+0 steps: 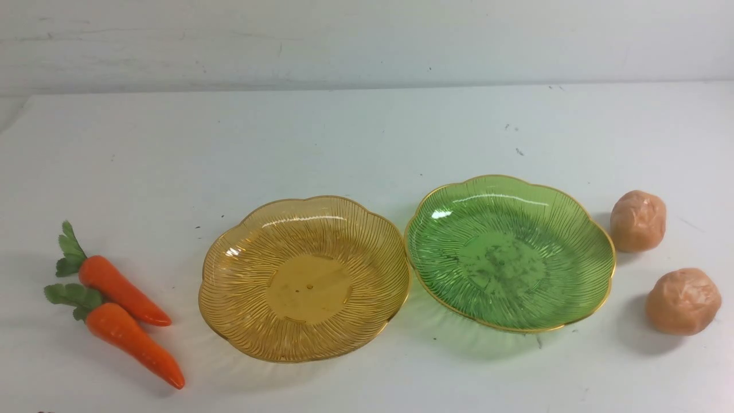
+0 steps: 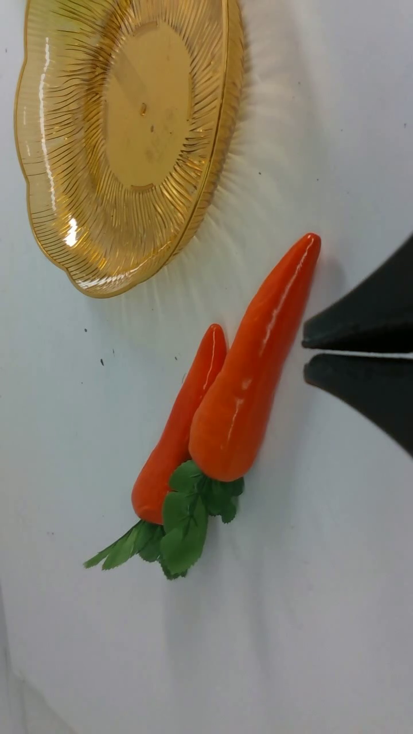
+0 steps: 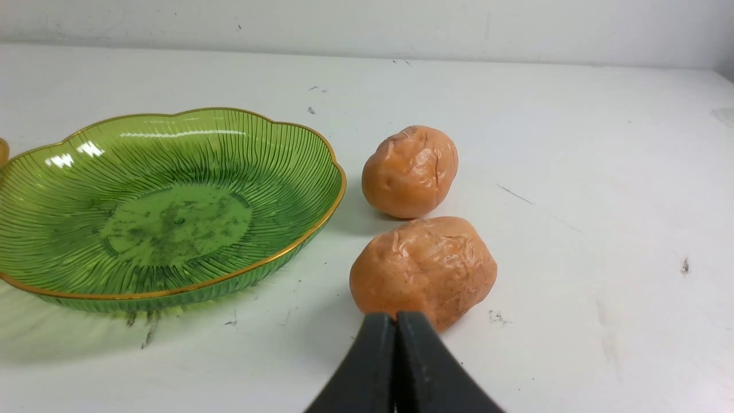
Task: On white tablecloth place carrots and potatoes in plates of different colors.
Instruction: 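Put the potato onto the plate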
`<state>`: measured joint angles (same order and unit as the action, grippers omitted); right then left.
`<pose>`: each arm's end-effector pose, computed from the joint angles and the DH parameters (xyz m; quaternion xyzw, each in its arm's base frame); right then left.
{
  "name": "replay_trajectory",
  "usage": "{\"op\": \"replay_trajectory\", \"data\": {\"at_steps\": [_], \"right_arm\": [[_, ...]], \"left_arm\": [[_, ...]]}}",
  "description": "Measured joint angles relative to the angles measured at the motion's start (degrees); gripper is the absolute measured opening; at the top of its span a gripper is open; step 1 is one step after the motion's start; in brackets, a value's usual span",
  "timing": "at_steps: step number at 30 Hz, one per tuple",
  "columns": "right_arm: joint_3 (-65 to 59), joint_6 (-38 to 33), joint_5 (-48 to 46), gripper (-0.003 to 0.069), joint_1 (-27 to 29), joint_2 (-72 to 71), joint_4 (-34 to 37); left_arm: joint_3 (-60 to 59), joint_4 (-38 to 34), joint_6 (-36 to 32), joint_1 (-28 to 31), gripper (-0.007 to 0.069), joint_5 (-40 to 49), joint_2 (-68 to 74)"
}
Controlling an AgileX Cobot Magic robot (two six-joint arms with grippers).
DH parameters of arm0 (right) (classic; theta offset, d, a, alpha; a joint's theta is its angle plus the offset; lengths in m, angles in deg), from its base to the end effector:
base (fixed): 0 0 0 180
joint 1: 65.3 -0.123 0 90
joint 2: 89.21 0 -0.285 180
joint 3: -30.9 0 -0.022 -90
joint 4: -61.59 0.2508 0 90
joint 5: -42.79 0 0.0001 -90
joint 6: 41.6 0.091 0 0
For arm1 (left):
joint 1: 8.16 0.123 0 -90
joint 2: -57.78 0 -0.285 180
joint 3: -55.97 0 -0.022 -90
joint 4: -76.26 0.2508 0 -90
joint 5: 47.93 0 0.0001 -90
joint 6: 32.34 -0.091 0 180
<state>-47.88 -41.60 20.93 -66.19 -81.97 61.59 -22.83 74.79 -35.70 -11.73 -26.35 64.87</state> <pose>0.0525 0.0008 0.1702 -0.0063 0.8084 0.0046 0.5886 0.0524 -0.0041 0.1707 0.0419 0.8052 -0.0119 0.5915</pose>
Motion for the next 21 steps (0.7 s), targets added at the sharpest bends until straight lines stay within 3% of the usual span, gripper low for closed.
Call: {"op": "replay_trajectory", "data": {"at_steps": [12,14,18,20,21], "right_arm": [[0.0,1.2,0.7,-0.0015,0.0,0.0,0.0],[0.0,5.0,2.3,-0.0015,0.0,0.0,5.2],[0.0,18.0,4.9,-0.0015,0.0,0.0,24.6],[0.0,25.4,5.8,-0.0015,0.0,0.0,38.7],[0.0,26.0,6.0,-0.0015,0.0,0.0,40.7]], "left_arm": [[0.0,0.0,0.0,0.0,-0.0003,0.0,0.0],[0.0,0.0,0.0,0.0,-0.0003,0.0,0.0],[0.0,0.0,0.0,0.0,-0.0003,0.0,0.0],[0.0,0.0,0.0,0.0,-0.0003,0.0,0.0],[0.0,0.0,0.0,0.0,-0.0003,0.0,0.0]]}}
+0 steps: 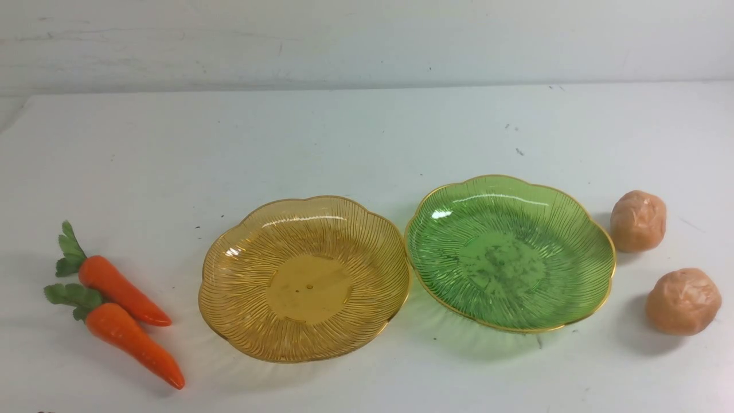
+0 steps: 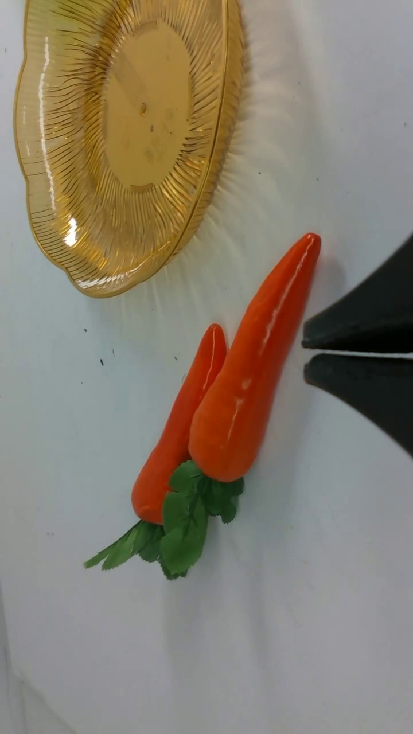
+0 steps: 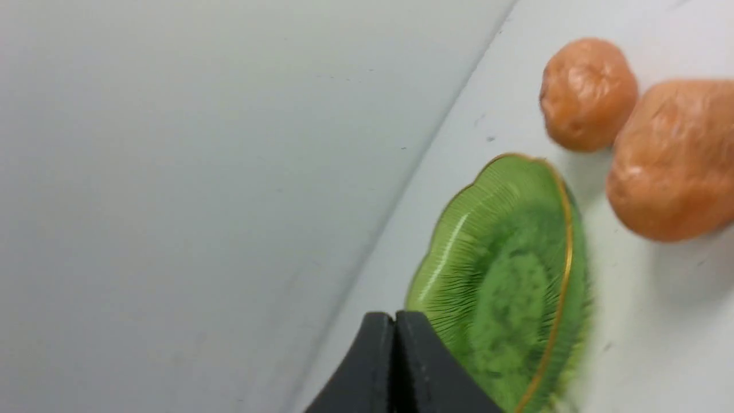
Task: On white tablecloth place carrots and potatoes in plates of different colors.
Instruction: 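Put the potato onto the plate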
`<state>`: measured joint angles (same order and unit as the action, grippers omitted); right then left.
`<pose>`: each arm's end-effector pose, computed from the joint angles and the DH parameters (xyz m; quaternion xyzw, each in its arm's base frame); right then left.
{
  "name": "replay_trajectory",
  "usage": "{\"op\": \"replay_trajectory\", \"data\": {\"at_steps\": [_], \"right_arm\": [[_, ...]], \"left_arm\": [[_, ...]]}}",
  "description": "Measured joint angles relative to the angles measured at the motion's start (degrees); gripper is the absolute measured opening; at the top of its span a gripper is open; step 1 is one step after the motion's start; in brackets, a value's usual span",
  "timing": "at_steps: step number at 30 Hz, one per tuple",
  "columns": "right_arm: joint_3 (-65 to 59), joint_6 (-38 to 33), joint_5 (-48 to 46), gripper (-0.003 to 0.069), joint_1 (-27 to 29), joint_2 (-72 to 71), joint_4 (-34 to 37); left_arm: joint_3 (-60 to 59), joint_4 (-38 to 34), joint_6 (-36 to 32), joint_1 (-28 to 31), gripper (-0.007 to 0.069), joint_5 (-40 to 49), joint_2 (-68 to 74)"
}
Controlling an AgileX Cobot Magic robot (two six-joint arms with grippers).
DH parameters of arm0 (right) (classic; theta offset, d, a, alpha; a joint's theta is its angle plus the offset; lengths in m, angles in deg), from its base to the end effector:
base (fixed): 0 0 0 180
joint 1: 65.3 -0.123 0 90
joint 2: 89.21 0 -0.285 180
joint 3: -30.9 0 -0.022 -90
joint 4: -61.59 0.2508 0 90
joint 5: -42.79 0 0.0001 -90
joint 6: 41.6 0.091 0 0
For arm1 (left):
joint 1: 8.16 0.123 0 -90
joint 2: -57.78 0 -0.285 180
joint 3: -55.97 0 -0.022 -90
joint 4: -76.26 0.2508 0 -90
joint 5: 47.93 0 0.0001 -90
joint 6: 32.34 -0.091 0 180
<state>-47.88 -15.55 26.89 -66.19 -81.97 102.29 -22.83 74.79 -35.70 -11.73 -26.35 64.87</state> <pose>0.0543 0.0172 0.1854 0.3536 0.6672 0.4144 0.5080 0.0524 -0.0041 0.1707 0.0419 0.8052 -0.0119 0.5915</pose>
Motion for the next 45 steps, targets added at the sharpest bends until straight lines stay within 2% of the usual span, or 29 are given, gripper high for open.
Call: {"op": "replay_trajectory", "data": {"at_steps": [3,6,9,12,15,18,19,22,24,25,28,32,35,38,39,40,43,45], "right_arm": [[0.0,0.5,0.3,-0.0015,0.0,0.0,5.4],[1.0,-8.6,-1.1,-0.0015,0.0,0.0,8.1],[9.7,-20.4,-2.6,-0.0015,0.0,0.9,8.3],[23.5,-32.3,-5.8,-0.0015,0.0,7.5,5.3],[32.3,-36.6,-14.8,-0.0014,0.0,15.4,-1.2],[39.2,-35.4,-28.0,-0.0014,0.0,25.5,-9.6],[39.5,-35.1,-29.1,-0.0014,0.0,26.3,-10.3],[42.1,-27.5,-41.6,-0.0013,0.0,38.6,-20.7],[42.3,-25.0,-43.1,-0.0012,0.0,42.1,-24.4],[42.5,-21.9,-43.5,-0.0011,0.0,46.5,-29.2],[43.1,-15.6,-41.7,-0.0009,0.0,54.0,-36.2],[44.8,-9.2,-38.4,0.0006,0.0,60.0,-40.7],[46.8,-3.2,-34.2,0.0078,0.0,66.1,-43.1],[48.3,-1.9,-31.9,0.0171,0.0,70.0,-43.3],[48.4,-1.9,-31.8,0.0181,0.0,70.3,-43.3],[49.4,-1.8,-31.4,0.0227,0.0,72.6,-43.4],[53.2,-1.6,-31.3,0.0437,0.0,80.4,-44.2],[55.9,-0.4,-31.3,0.0549,0.0,85.2,-45.3]], "left_arm": [[0.0,0.0,0.0,0.0,-0.0003,0.0,0.0],[0.0,0.0,0.0,0.0,-0.0003,0.0,0.0],[0.0,0.0,0.0,0.0,-0.0003,0.0,0.0],[0.0,0.0,0.0,0.0,-0.0003,0.0,0.0],[0.0,0.0,0.0,0.0,-0.0003,0.0,0.0],[0.0,0.0,0.0,0.0,-0.0003,0.0,0.0],[0.0,0.0,0.0,0.0,-0.0003,0.0,0.0],[0.0,0.0,0.0,0.0,-0.0003,0.0,0.0],[0.0,0.0,0.0,0.0,-0.0003,0.0,0.0],[0.0,0.0,0.0,0.0,-0.0003,0.0,0.0],[0.0,0.0,0.0,0.0,-0.0003,0.0,0.0],[0.0,0.0,0.0,0.0,-0.0003,0.0,0.0],[0.0,0.0,0.0,0.0,-0.0003,0.0,0.0],[0.0,0.0,0.0,0.0,-0.0003,0.0,0.0],[0.0,0.0,0.0,0.0,-0.0003,0.0,0.0],[0.0,0.0,0.0,0.0,-0.0003,0.0,0.0],[0.0,0.0,0.0,0.0,-0.0003,0.0,0.0],[0.0,0.0,0.0,0.0,-0.0003,0.0,0.0]]}}
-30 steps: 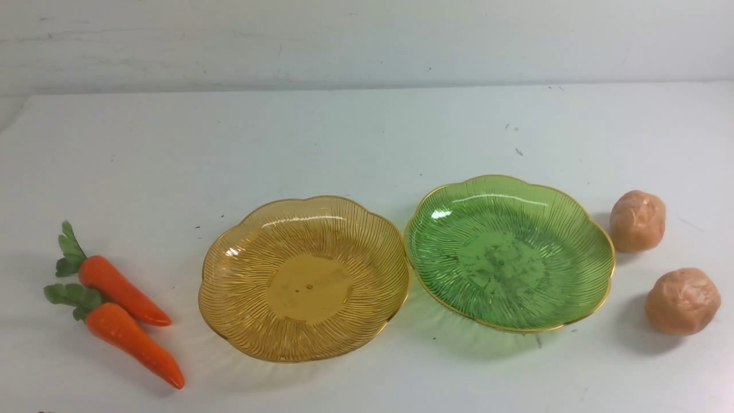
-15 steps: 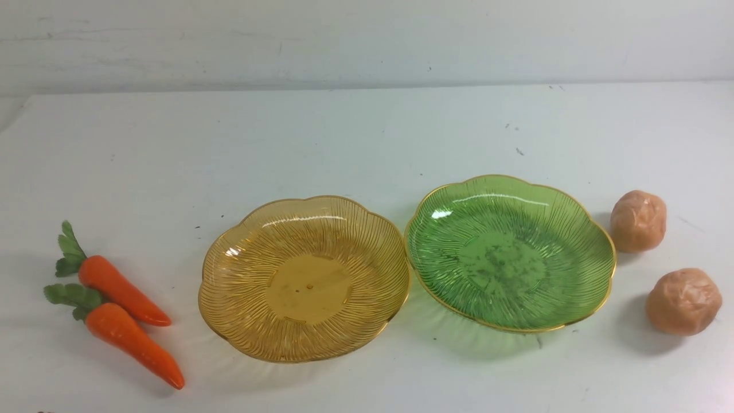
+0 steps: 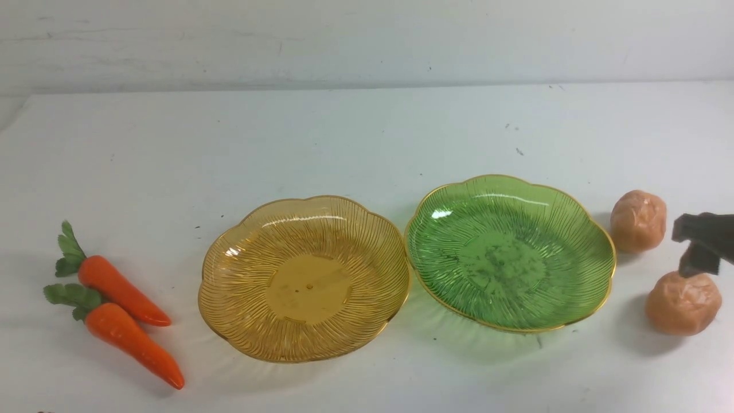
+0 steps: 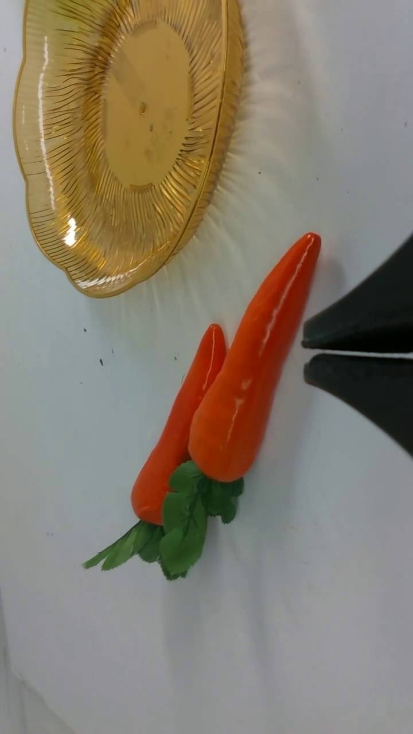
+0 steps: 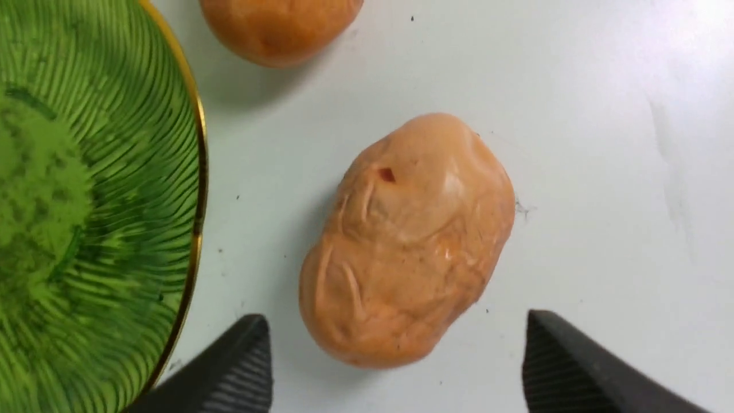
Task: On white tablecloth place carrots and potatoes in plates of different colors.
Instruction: 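Put the potato onto the plate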
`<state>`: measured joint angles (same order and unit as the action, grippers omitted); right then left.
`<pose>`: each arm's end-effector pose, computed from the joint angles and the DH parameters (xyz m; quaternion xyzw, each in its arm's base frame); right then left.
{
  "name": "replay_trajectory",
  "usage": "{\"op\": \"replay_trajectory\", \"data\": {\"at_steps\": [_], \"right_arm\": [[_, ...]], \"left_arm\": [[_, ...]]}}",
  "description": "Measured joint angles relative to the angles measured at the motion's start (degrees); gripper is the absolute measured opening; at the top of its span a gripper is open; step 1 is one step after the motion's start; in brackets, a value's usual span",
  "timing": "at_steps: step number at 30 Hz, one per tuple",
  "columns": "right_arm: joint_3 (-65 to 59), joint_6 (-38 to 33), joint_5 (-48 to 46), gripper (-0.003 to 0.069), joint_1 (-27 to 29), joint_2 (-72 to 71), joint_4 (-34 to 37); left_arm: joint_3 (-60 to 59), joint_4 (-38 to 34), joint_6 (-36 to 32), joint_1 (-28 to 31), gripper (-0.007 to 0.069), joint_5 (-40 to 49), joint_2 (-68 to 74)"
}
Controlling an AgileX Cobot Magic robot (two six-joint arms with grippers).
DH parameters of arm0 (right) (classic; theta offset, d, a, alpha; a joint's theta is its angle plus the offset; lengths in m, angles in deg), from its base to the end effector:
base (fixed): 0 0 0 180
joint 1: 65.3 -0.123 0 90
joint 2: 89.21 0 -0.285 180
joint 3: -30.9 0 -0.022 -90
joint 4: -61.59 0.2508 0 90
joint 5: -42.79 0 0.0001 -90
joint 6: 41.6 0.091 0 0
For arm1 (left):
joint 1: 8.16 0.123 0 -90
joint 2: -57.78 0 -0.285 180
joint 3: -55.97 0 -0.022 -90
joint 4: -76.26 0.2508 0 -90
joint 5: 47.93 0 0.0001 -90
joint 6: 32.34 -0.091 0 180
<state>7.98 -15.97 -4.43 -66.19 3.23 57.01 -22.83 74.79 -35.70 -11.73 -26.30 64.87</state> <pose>0.2755 -0.0011 0.2335 0.1897 0.9695 0.0025 0.1549 0.0523 -0.0041 0.1706 0.0419 0.8054 -0.0119 0.5911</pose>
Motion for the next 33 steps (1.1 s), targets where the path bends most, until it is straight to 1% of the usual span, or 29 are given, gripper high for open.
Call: {"op": "replay_trajectory", "data": {"at_steps": [2,4,5,8,11,14,17,19,20,22,24,26,28,30,31,33], "right_arm": [[2.5,3.5,0.0,0.0643,0.0,4.3,-1.5],[4.4,8.0,0.2,0.0678,0.0,7.8,-3.0],[5.2,10.9,0.4,0.0685,0.0,10.0,-3.8],[6.0,15.8,0.9,0.069,0.0,14.7,-5.9],[6.0,17.3,1.2,0.0689,0.0,18.6,-6.7],[6.0,17.4,1.5,0.0658,0.0,21.1,-6.7],[6.4,13.3,0.8,0.0558,0.0,21.8,-6.7],[7.9,8.5,-2.5,0.0556,0.0,21.7,-7.3],[9.3,5.3,-5.2,0.0556,0.0,21.5,-7.5],[12.6,1.1,-10.3,0.0556,0.0,19.7,-7.5],[16.9,-1.3,-15.2,0.0556,0.0,16.7,-7.4],[20.5,-2.3,-17.3,0.0556,-0.1,13.2,-5.6],[22.2,-5.5,-16.4,0.0556,-1.0,10.9,-1.9],[22.6,-10.9,-12.7,0.0556,-3.3,10.2,2.5],[22.6,-13.0,-11.1,0.0556,-5.1,10.6,4.6],[22.6,-14.8,-7.5,0.0556,-8.9,12.7,6.9]], "left_arm": [[0.0,0.0,0.0,0.0,-0.0003,0.0,0.0],[0.0,0.0,0.0,0.0,-0.0003,0.0,0.0],[0.0,0.0,0.0,0.0,-0.0003,0.0,0.0],[0.0,0.0,0.0,0.0,-0.0003,0.0,0.0],[0.0,0.0,0.0,0.0,-0.0003,0.0,0.0],[0.0,0.0,0.0,0.0,-0.0003,0.0,0.0],[0.0,0.0,0.0,0.0,-0.0003,0.0,0.0],[0.0,0.0,0.0,0.0,-0.0003,0.0,0.0],[0.0,0.0,0.0,0.0,-0.0003,0.0,0.0],[0.0,0.0,0.0,0.0,-0.0003,0.0,0.0],[0.0,0.0,0.0,0.0,-0.0003,0.0,0.0],[0.0,0.0,0.0,0.0,-0.0003,0.0,0.0],[0.0,0.0,0.0,0.0,-0.0003,0.0,0.0],[0.0,0.0,0.0,0.0,-0.0003,0.0,0.0],[0.0,0.0,0.0,0.0,-0.0003,0.0,0.0],[0.0,0.0,0.0,0.0,-0.0003,0.0,0.0]]}}
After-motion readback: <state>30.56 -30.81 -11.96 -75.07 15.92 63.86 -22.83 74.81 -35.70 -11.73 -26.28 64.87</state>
